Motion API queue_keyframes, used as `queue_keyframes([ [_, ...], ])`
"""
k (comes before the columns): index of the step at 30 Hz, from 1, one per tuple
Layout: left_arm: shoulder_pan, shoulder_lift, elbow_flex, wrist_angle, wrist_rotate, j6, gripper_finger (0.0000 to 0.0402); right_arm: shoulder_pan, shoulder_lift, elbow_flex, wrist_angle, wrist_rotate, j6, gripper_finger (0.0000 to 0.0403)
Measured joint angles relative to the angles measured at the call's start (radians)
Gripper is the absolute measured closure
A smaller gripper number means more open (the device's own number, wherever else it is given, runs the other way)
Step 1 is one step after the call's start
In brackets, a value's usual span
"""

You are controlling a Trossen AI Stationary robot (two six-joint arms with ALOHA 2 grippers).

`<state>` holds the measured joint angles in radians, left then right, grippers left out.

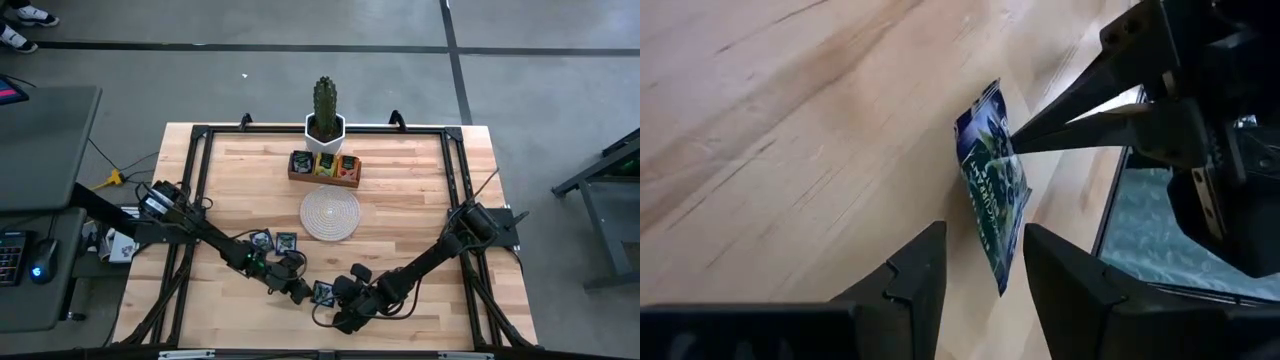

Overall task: Pick & Place Tea
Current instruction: Put the purple tea bag into the left section of the wooden organizer

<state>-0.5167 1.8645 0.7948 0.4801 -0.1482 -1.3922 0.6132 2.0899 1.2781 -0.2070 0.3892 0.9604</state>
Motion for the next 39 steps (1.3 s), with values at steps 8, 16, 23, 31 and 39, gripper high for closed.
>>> queue_keyframes([
  [8, 0.0, 0.007, 0.031, -0.013, -0.022, 0.0, 0.0268, 0.0, 0.0, 0.0, 0.001, 0.005, -0.023, 0.0403],
  [16, 0.015, 0.006, 0.045, -0.012, -0.056, 0.025, 0.0268, -0.007, 0.001, 0.0, 0.003, 0.009, -0.026, 0.0403],
  [23, 0.014, 0.006, 0.045, -0.034, -0.056, 0.026, 0.0318, -0.011, 0.001, 0.0, 0.006, 0.011, -0.026, 0.0403],
  [31, 0.014, 0.005, 0.045, -0.05, -0.087, 0.06, 0.0393, -0.011, 0.001, 0.0, 0.008, 0.01, -0.026, 0.0403],
  [39, 0.013, 0.005, 0.045, -0.092, -0.106, 0.121, 0.0401, -0.003, -0.004, 0.003, 0.0, 0.022, -0.02, 0.0403],
])
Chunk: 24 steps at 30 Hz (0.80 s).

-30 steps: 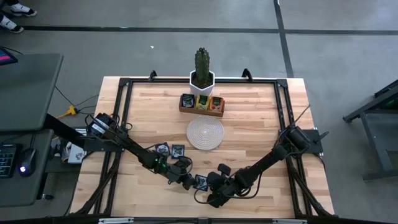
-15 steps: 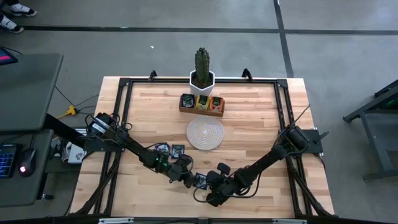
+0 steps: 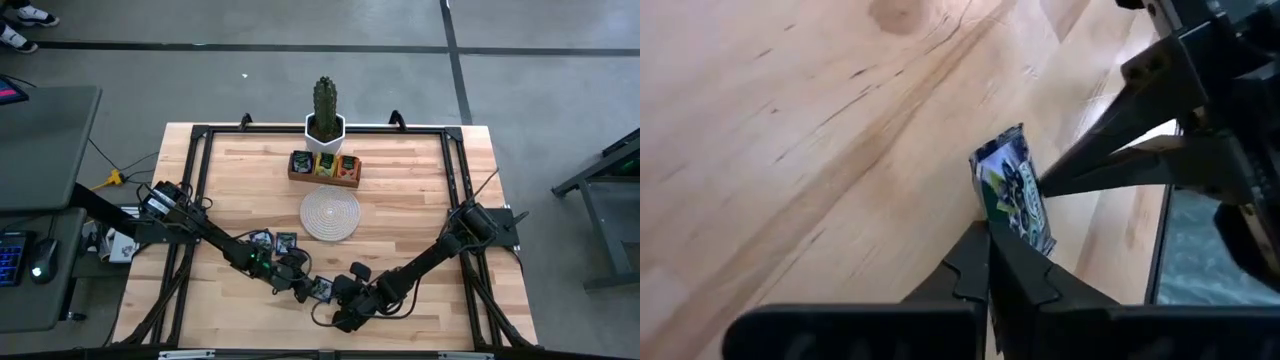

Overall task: Pick & Place Tea
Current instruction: Put the purple tea bag into the left section of the wooden organizer

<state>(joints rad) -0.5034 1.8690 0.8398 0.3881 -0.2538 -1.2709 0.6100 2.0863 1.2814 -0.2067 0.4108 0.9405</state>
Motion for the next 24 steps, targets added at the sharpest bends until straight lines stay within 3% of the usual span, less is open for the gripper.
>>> queue_keyframes([
  [7, 0.0, -0.001, 0.0, 0.005, 0.003, 0.045, 0.0401, 0.008, -0.102, 0.004, -0.064, 0.028, -0.005, 0.0403],
  [12, 0.0, -0.001, 0.0, 0.011, 0.004, 0.1, 0.0401, 0.027, -0.242, 0.006, -0.231, 0.107, 0.009, 0.0403],
  [17, 0.008, -0.059, 0.001, 0.003, 0.018, 0.223, 0.0401, 0.048, -0.357, 0.006, -0.424, 0.11, 0.087, 0.0403],
  [24, 0.122, -0.278, 0.002, -0.277, 0.079, 0.474, 0.0401, 0.1, -0.407, 0.006, -0.585, 0.132, 0.257, 0.0403],
])
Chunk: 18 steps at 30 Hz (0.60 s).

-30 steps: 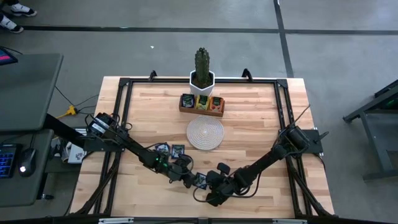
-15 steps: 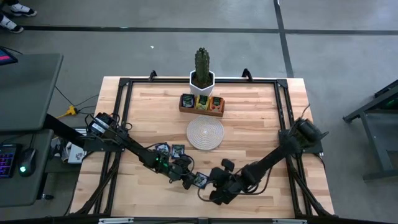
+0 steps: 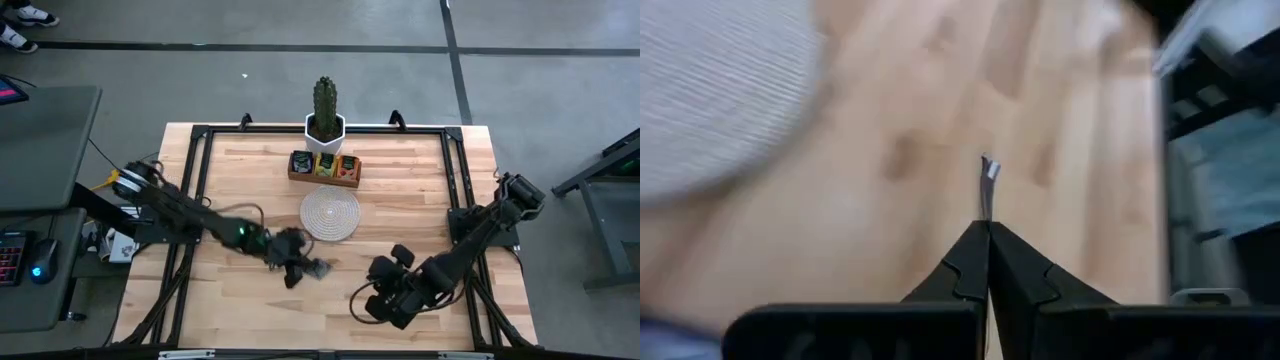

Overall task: Pick & Place Tea
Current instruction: Put the purple tea bag into the left section of the wooden organizer

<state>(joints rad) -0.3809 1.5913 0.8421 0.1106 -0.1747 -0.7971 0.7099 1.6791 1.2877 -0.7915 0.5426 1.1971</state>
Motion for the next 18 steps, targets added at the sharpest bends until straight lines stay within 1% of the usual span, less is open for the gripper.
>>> queue_keyframes([
  [4, 0.111, -0.147, 0.002, -0.186, 0.011, 0.153, 0.0401, 0.029, 0.008, 0.0, -0.005, 0.008, 0.077, 0.0402],
  [8, 0.234, -0.244, 0.053, -0.404, 0.031, 0.325, 0.0401, 0.05, 0.027, 0.0, 0.004, 0.014, 0.131, 0.0402],
  [13, 0.387, -0.258, 0.19, -0.663, 0.027, 0.527, 0.0401, 0.058, 0.051, 0.0, 0.033, 0.012, 0.167, 0.0402],
  [15, 0.444, -0.256, 0.252, -0.704, 0.026, 0.643, 0.0401, 0.057, 0.06, 0.0, 0.053, 0.011, 0.166, 0.0402],
  [18, 0.518, -0.208, 0.352, -0.774, 0.025, 0.808, 0.0401, 0.057, 0.07, 0.0, 0.086, 0.016, 0.166, 0.0402],
])
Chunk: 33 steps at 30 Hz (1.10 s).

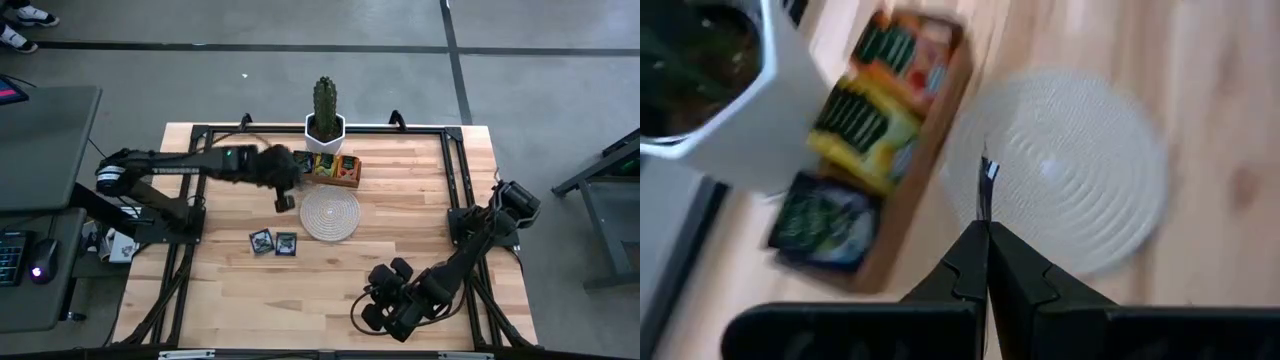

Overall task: Pick & Place Tea
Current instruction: Put the purple tea bag into the left section of the wooden organizer

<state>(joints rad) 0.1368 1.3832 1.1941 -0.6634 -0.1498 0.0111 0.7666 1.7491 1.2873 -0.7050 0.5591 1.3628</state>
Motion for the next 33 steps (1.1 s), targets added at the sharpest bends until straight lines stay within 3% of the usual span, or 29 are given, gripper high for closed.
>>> queue_keyframes([
  [7, 0.116, 0.131, 0.244, -0.263, -0.015, 0.311, 0.0401, 0.0, 0.019, 0.0, 0.035, 0.0, 0.0, 0.0402],
  [13, 0.156, 0.281, 0.399, -0.38, -0.048, 0.411, 0.0401, -0.001, 0.02, 0.0, 0.04, 0.008, 0.002, 0.0402],
  [26, 0.199, 0.382, 0.415, -0.357, -0.1, 0.51, 0.0401, -0.001, 0.02, 0.0, 0.044, 0.009, 0.025, 0.0402],
  [33, 0.26, 0.389, 0.413, -0.361, -0.057, 0.508, 0.0401, -0.001, 0.02, 0.0, 0.052, 0.013, 0.025, 0.0402],
])
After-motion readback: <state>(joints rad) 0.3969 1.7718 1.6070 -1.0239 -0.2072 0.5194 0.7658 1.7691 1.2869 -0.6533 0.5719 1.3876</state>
